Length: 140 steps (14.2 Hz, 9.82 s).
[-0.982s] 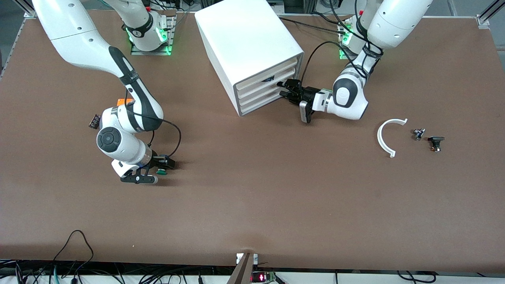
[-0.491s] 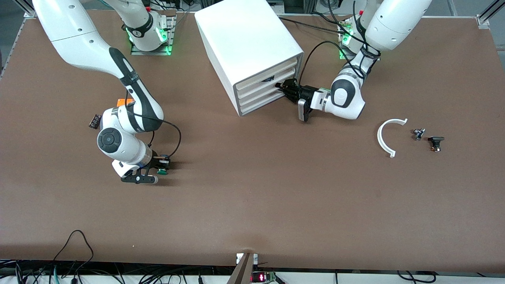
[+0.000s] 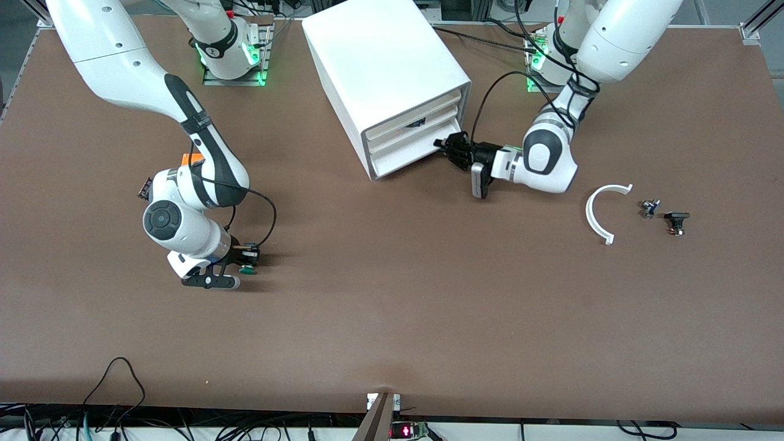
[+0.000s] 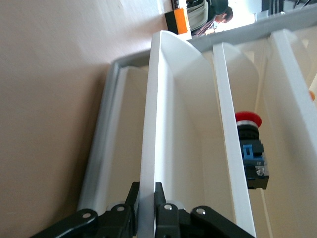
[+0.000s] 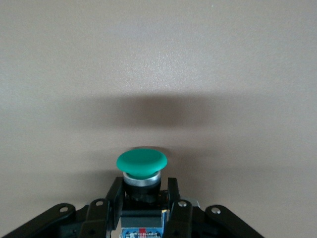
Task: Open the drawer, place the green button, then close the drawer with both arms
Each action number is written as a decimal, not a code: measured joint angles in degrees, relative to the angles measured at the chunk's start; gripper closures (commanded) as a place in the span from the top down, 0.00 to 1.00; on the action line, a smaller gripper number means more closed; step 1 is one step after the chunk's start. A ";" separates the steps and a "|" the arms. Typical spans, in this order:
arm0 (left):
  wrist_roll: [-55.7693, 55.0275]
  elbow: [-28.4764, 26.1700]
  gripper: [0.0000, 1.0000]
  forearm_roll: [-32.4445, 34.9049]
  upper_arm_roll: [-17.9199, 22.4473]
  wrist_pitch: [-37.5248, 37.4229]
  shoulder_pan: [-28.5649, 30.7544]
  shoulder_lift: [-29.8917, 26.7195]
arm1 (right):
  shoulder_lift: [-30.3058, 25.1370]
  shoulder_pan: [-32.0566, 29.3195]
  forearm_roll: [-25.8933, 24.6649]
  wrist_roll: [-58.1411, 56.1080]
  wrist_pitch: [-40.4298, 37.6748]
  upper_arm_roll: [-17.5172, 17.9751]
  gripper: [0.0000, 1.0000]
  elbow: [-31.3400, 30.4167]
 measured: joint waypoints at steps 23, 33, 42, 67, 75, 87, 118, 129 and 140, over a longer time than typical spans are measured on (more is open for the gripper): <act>-24.71 24.97 1.00 24.53 3.66 -11.63 9.21 4.84 | -2.38 27.88 1.78 62.69 -15.83 1.56 0.00 20.00; -63.40 46.92 1.00 55.99 2.66 -27.98 9.01 -1.16 | 0.72 39.15 0.40 89.45 -12.43 1.32 0.00 21.63; -66.43 56.85 1.00 84.07 2.58 -28.97 2.08 -6.10 | 6.74 41.43 0.23 97.81 -4.77 1.21 0.00 21.98; -87.59 51.93 1.00 78.36 2.82 -11.80 2.56 -3.90 | -4.58 22.37 9.79 60.01 -17.86 -5.99 1.00 26.90; -110.75 37.02 1.00 78.35 2.31 4.66 -6.81 -3.18 | -11.89 13.00 11.81 24.51 -30.37 -8.93 1.00 22.20; -129.45 16.85 1.00 78.35 2.14 29.47 -14.75 -2.85 | -27.99 12.96 3.50 -3.18 -33.10 -16.71 1.00 5.31; -135.56 13.93 1.00 72.87 -12.26 19.89 -15.53 -3.32 | -38.52 -3.03 1.10 -6.35 -35.11 -1.24 1.00 1.22; -122.89 27.30 1.00 74.42 -11.69 0.21 -8.23 -7.36 | -33.90 -3.00 1.14 -7.10 -39.96 -0.38 1.00 7.87; -82.97 40.11 1.00 77.42 -1.88 -19.12 7.33 -20.64 | -32.39 -3.19 1.53 -7.22 -40.08 -0.56 1.00 10.23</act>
